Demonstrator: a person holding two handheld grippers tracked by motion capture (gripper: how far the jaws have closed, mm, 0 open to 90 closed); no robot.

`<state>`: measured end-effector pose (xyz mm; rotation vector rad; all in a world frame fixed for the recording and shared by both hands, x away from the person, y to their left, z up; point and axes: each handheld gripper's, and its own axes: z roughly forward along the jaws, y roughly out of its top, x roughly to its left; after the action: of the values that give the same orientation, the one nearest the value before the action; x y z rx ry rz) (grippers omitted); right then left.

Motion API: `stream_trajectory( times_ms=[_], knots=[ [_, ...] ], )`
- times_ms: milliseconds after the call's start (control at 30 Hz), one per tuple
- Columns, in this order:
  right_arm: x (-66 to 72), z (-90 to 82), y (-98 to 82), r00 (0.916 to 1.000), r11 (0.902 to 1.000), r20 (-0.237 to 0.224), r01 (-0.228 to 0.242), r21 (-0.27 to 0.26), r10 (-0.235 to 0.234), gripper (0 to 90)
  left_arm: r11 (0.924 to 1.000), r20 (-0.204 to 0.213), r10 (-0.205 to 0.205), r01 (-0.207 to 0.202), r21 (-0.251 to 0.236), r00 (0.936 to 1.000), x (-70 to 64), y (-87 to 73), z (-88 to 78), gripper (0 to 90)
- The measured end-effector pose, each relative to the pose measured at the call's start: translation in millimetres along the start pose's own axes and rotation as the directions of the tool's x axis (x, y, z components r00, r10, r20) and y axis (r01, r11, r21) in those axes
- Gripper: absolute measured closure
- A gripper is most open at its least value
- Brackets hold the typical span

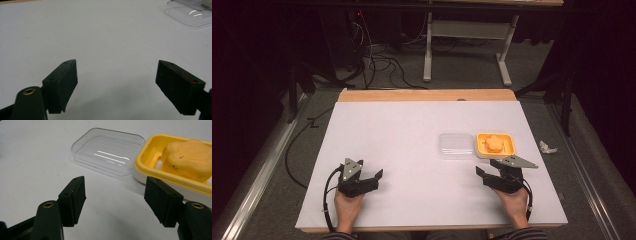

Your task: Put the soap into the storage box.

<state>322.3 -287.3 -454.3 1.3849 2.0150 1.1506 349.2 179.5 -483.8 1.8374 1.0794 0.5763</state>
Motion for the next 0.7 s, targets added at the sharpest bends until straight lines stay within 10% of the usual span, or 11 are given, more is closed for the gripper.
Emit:
stream_trajectory(
  times_ms=[700],
  knots=[
    [4.6, 19.7, -14.2, 0.9991, 0.9989, 0.012, 0.04, 0.027, -0.04, 33.9, 1.0, 0.0, -0.001, 0.001, -0.001, 1.0, -0.1, -0.1, 0.1, 18.2]
  ],
)
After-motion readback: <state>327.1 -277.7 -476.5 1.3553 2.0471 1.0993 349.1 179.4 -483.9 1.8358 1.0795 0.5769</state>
